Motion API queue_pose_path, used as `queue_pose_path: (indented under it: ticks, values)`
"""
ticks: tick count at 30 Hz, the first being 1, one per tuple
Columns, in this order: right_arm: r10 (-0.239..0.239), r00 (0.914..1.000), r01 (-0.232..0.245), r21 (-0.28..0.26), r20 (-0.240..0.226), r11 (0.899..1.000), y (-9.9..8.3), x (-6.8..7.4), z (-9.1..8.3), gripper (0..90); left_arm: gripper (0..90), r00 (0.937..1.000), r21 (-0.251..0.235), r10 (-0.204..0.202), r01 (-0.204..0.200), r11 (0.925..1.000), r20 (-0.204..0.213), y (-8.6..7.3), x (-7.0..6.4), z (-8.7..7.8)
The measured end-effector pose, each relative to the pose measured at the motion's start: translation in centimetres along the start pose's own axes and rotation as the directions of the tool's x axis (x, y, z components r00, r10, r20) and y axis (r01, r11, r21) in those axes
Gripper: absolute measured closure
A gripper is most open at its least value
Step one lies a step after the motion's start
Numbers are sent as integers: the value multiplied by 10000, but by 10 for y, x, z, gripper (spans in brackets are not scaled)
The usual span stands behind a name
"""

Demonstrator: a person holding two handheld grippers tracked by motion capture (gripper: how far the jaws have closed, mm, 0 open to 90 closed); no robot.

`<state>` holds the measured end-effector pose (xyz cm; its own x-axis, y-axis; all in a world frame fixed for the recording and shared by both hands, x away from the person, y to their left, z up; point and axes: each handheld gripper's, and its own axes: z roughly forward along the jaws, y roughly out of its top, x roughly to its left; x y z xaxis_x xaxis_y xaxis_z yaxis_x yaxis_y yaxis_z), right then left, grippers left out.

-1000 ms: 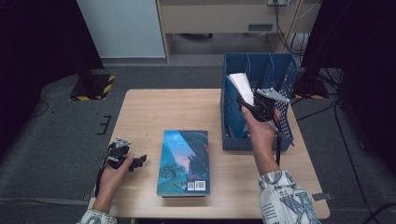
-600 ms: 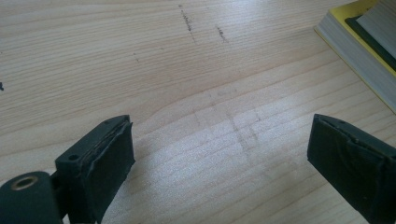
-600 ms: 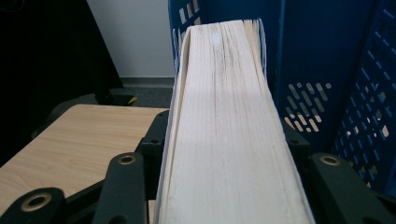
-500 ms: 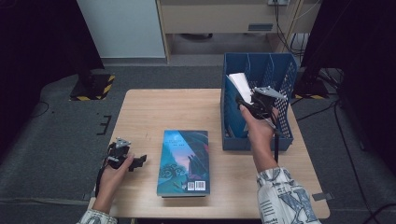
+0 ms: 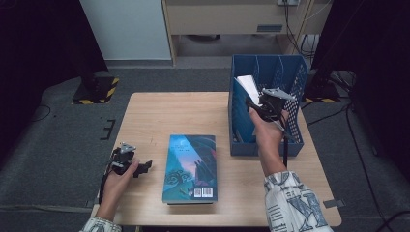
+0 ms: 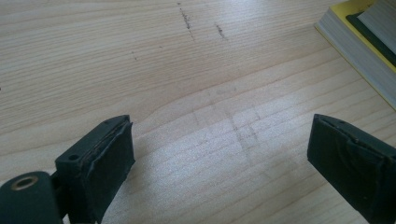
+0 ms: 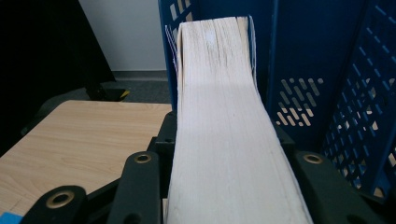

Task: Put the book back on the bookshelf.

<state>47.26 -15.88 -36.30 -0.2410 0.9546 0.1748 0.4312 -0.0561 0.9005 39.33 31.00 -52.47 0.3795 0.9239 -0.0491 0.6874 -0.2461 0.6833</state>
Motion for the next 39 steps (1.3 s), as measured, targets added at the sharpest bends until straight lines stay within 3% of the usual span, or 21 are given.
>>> queue_pose_path:
  ticks: [28, 39]
  values:
    - [606, 9973, -572, -791, 420, 9952, 13, -1, 17, 606, 68, 10000, -95, -49, 50, 9999, 25, 0, 1, 0]
    - [465, 9970, -399, -1058, 611, 9936, 18, 5, 27, 606, 68, 10000, -99, -59, 60, 9999, 37, 1, 1, 0]
